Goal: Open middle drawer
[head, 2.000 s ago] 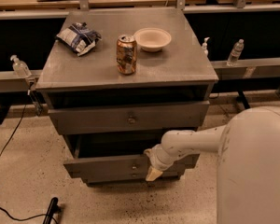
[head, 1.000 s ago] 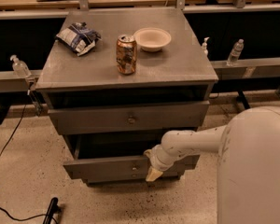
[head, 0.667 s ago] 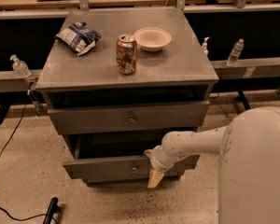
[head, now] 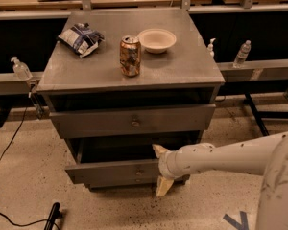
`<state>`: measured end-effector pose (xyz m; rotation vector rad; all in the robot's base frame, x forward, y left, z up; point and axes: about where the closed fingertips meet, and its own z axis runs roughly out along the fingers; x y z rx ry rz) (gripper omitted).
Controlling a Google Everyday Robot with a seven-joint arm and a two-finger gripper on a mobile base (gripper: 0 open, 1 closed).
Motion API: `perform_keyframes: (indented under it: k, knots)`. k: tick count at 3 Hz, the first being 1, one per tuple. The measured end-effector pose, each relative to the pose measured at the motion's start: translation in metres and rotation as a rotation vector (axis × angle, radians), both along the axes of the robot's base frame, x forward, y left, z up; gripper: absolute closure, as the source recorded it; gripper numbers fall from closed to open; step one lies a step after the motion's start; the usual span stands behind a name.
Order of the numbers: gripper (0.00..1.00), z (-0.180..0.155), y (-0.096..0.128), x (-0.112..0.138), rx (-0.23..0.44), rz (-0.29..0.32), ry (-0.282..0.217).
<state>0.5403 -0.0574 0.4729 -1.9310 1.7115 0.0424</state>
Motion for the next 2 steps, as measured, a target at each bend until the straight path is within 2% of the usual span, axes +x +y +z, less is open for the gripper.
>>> perform_keyframes:
  k: [1, 2]
  knots:
    - [0.2, 0.018, -0.01, 0.012, 0.014, -0.025, -0.064]
    - [0.43, 0.016, -0.023, 0.032, 0.048, -0.049, -0.061]
